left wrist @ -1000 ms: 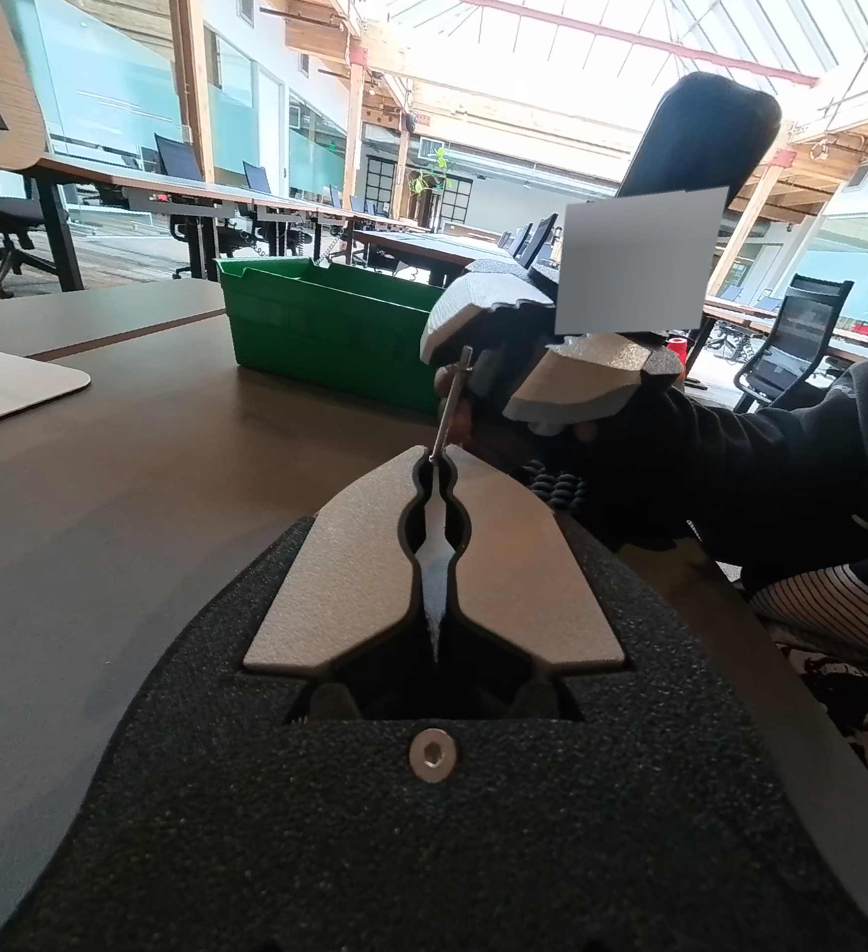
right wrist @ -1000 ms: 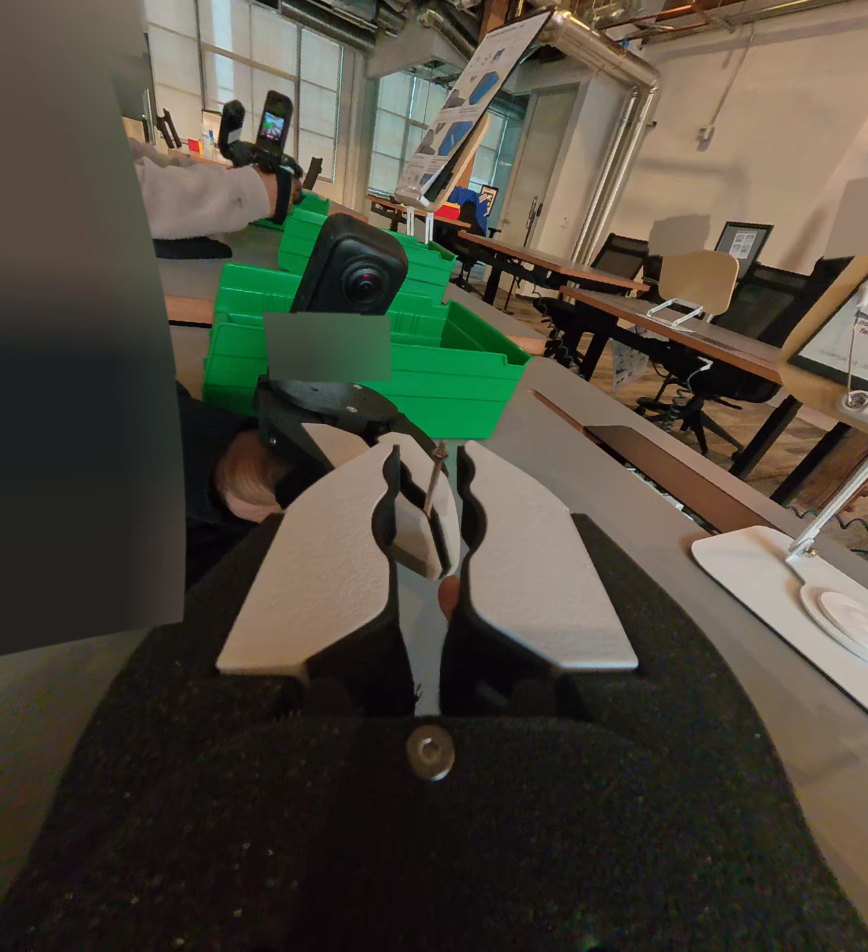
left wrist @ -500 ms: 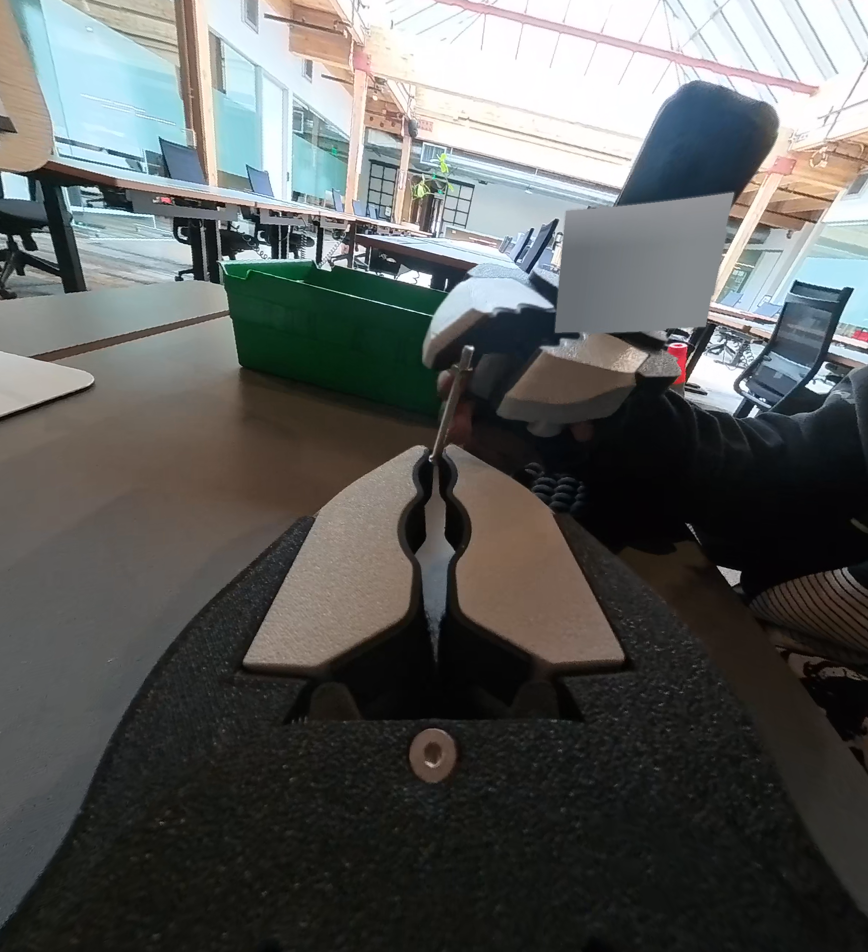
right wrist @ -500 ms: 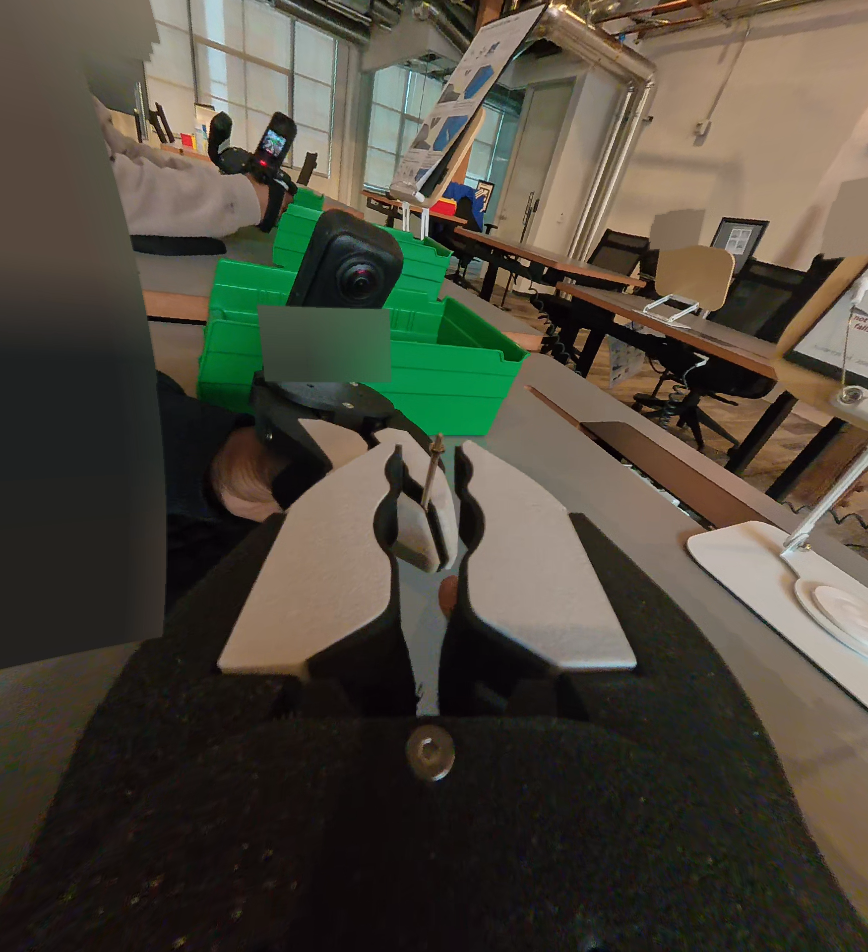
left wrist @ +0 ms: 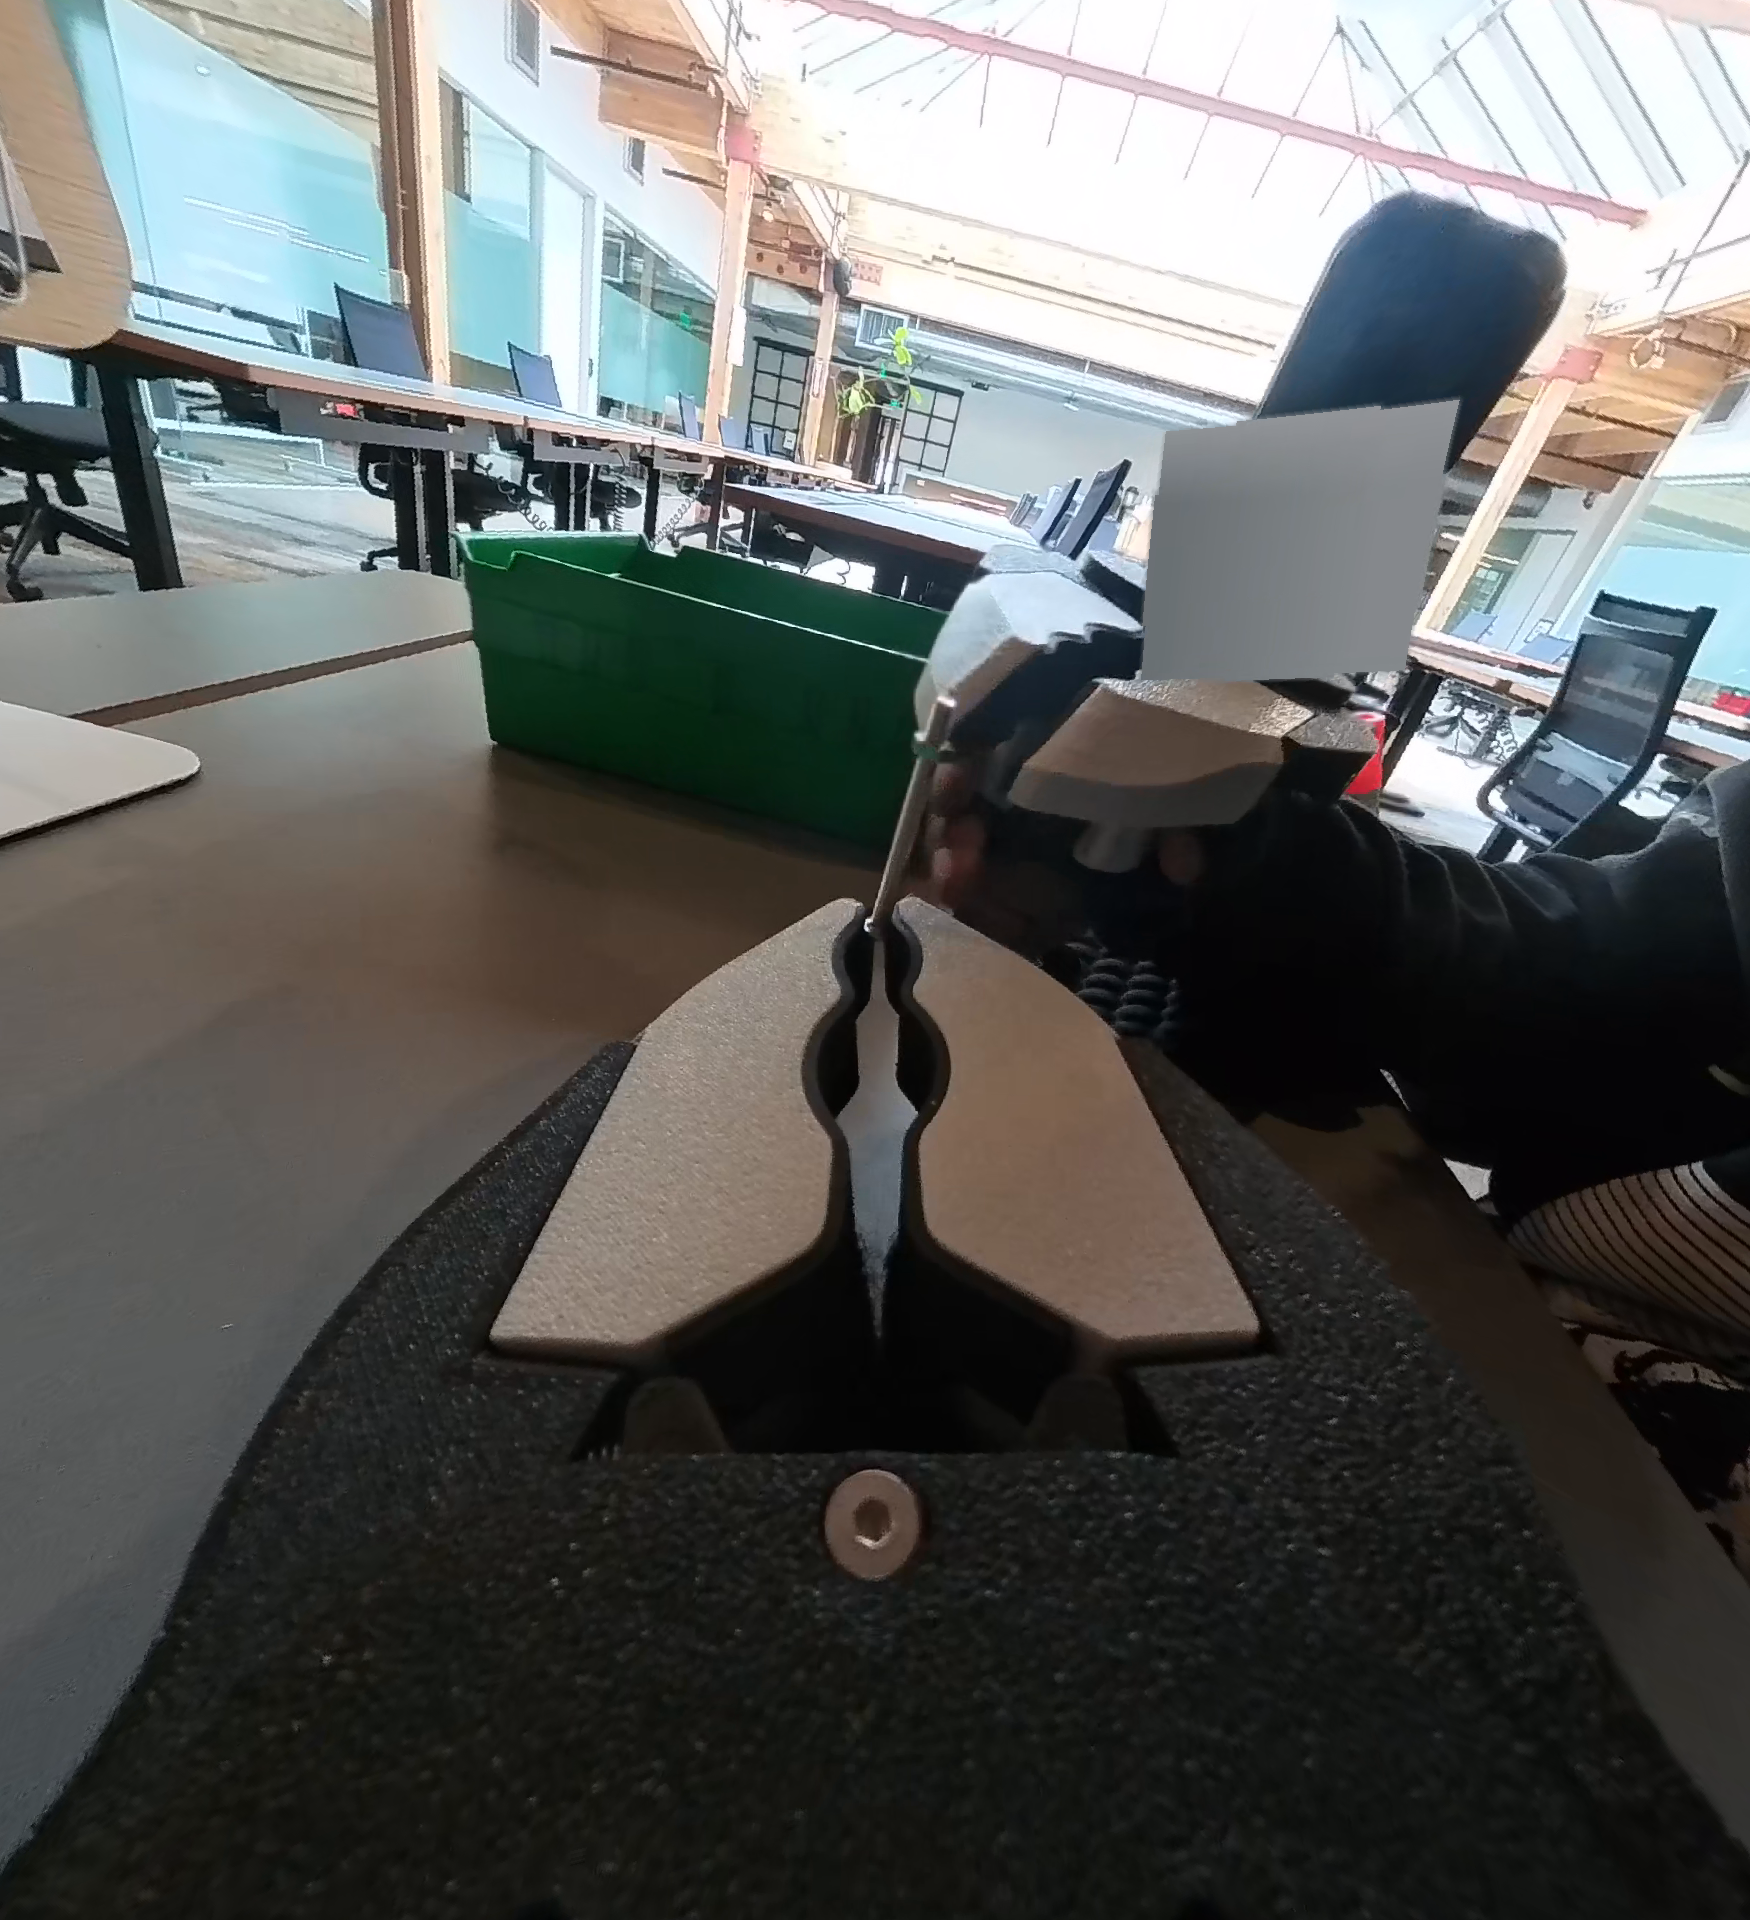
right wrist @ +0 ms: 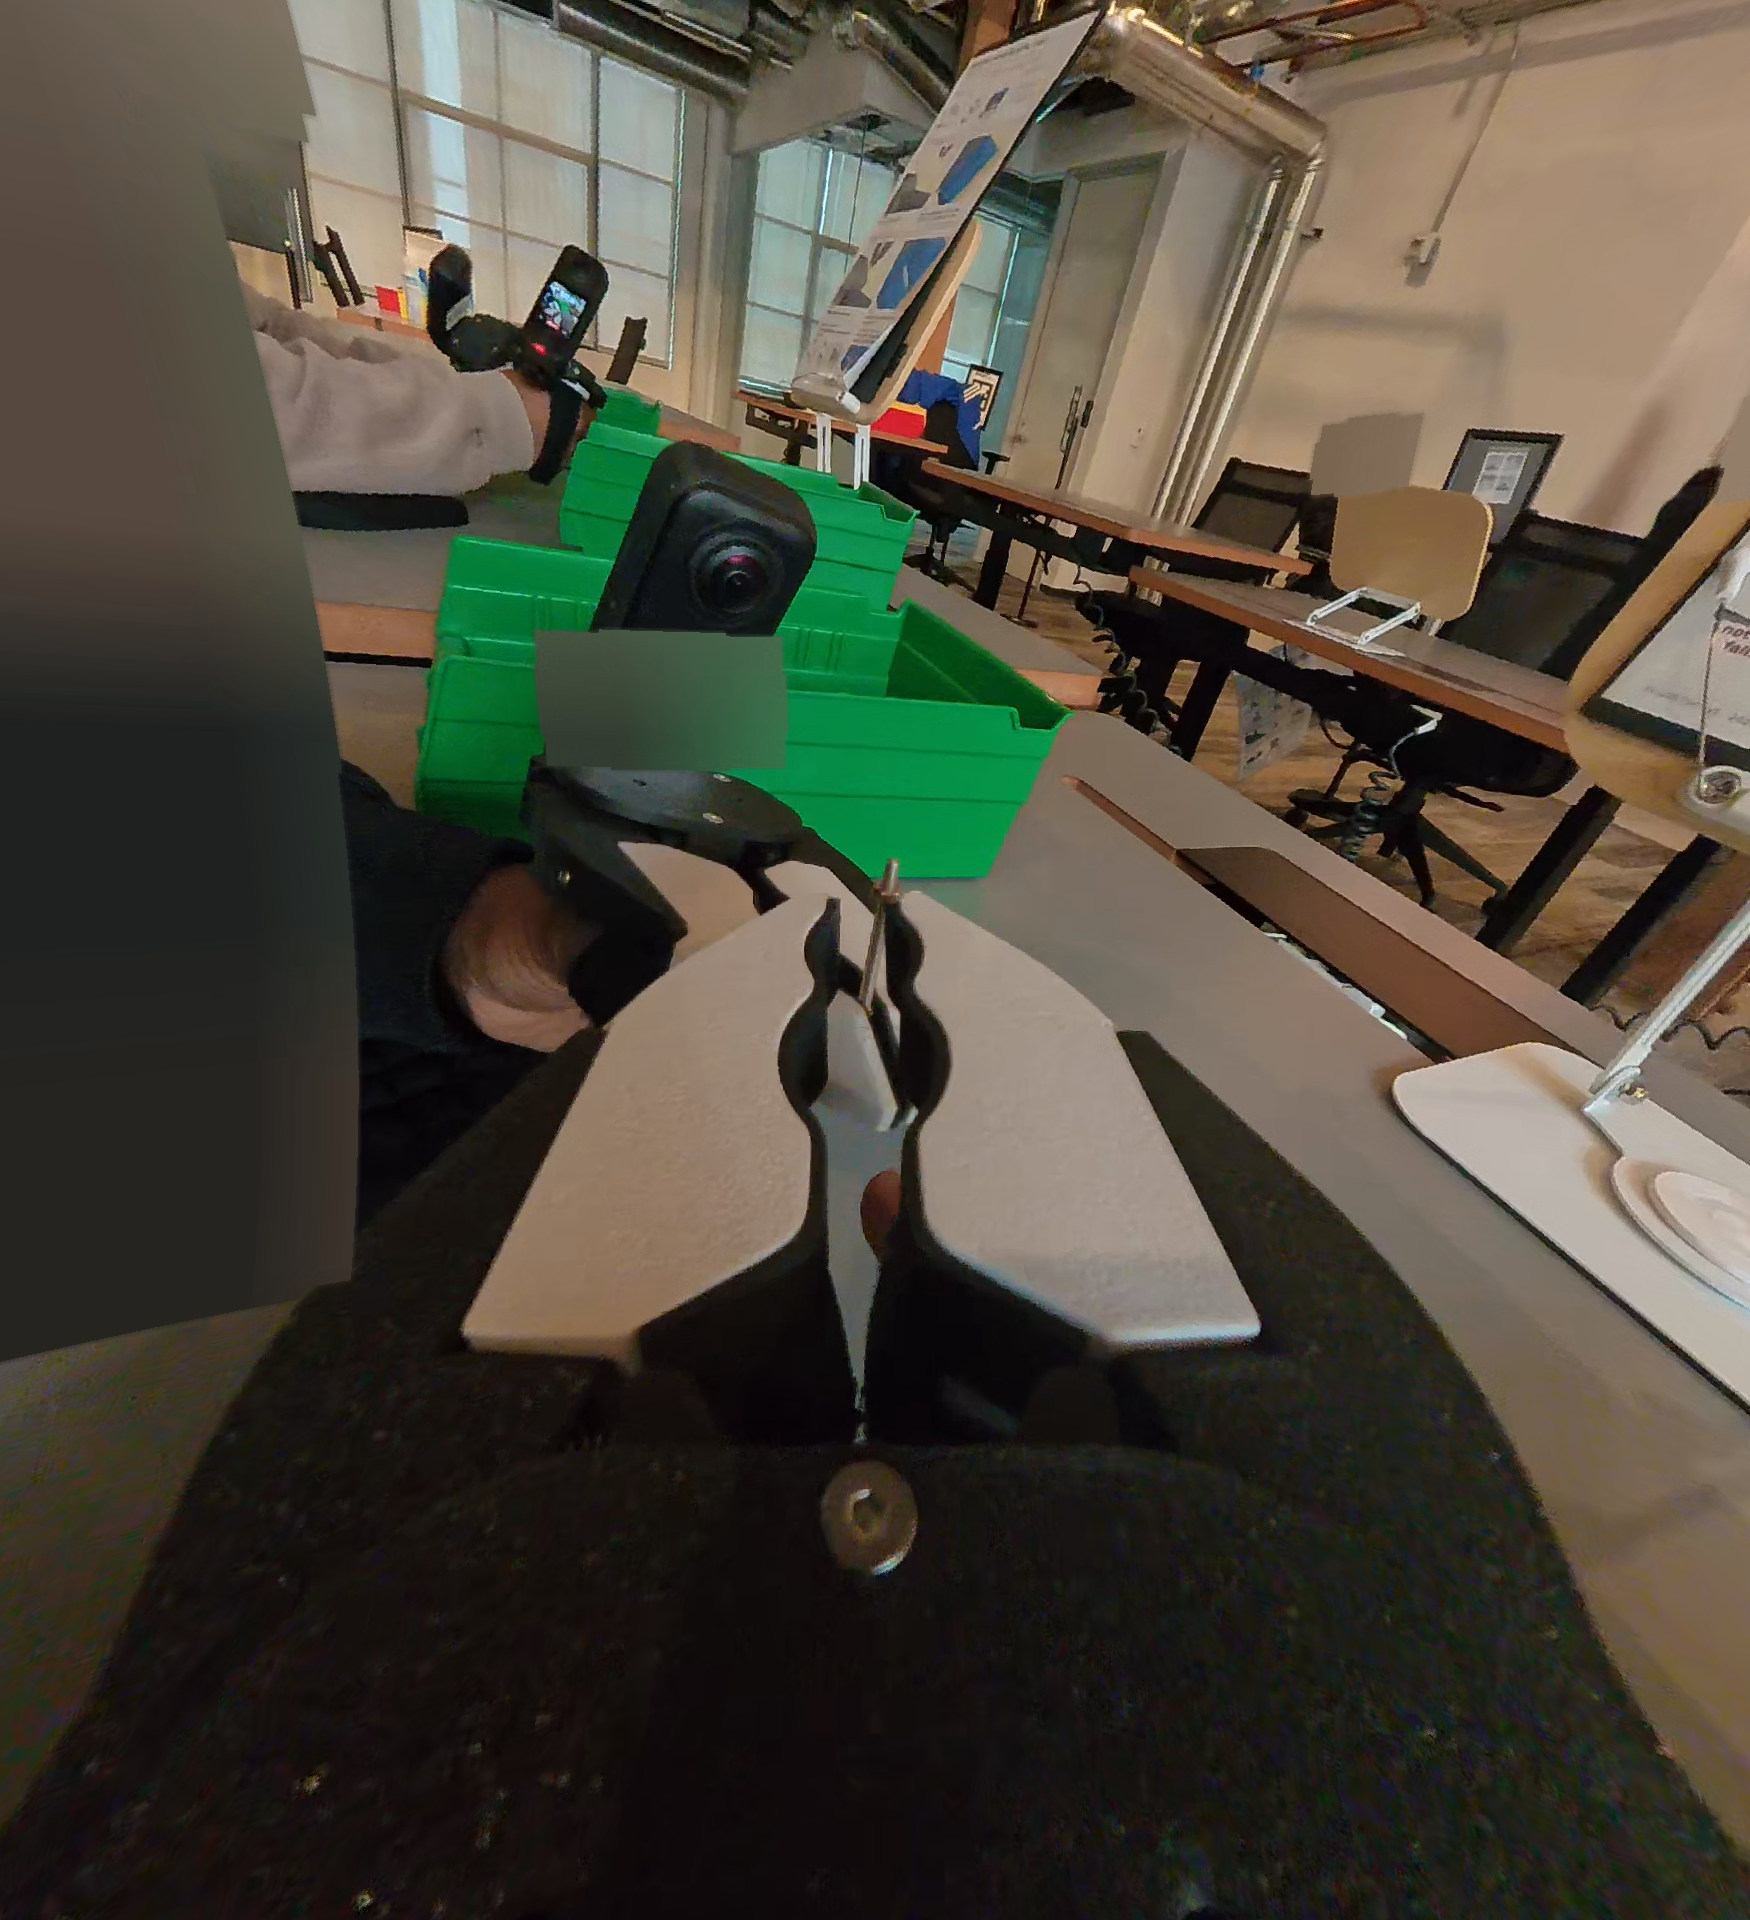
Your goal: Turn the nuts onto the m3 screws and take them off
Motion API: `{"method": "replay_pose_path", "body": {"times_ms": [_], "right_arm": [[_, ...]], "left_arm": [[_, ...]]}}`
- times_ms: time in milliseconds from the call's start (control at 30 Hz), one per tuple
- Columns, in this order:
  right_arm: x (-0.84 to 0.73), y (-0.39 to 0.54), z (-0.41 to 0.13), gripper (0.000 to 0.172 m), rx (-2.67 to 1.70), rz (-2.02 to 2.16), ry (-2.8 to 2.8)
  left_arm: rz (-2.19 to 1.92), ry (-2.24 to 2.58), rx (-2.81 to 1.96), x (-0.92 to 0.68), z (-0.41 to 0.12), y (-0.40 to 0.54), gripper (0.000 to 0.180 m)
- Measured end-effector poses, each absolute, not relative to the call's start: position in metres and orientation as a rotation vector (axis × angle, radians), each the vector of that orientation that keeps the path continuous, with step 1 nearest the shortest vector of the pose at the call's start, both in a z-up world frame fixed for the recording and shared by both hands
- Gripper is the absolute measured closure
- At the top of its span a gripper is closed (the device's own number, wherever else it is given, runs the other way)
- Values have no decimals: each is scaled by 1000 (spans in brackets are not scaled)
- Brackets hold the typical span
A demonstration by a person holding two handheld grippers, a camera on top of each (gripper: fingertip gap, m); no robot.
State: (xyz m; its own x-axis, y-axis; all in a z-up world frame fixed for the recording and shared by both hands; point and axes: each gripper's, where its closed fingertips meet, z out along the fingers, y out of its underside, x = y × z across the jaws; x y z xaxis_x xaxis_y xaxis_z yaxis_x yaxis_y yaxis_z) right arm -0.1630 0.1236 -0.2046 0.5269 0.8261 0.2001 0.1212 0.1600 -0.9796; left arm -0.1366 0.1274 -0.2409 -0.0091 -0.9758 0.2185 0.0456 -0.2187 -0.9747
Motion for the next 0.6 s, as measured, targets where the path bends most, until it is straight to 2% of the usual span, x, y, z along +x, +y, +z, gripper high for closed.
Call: {"method": "replay_pose_path", "body": {"times_ms": [367,467,600], "right_arm": [[-170,125,-209,151,-1333,604,-943],[-170,125,-208,153,-1330,604,-940],[-166,124,-206,163,-1332,609,-928]], "left_arm": [[-1383,1107,-1324,-135,-243,123,179],[-1383,1101,-1327,-135,-243,123,179],[-1382,1084,-1330,-136,-242,125,180]]}}
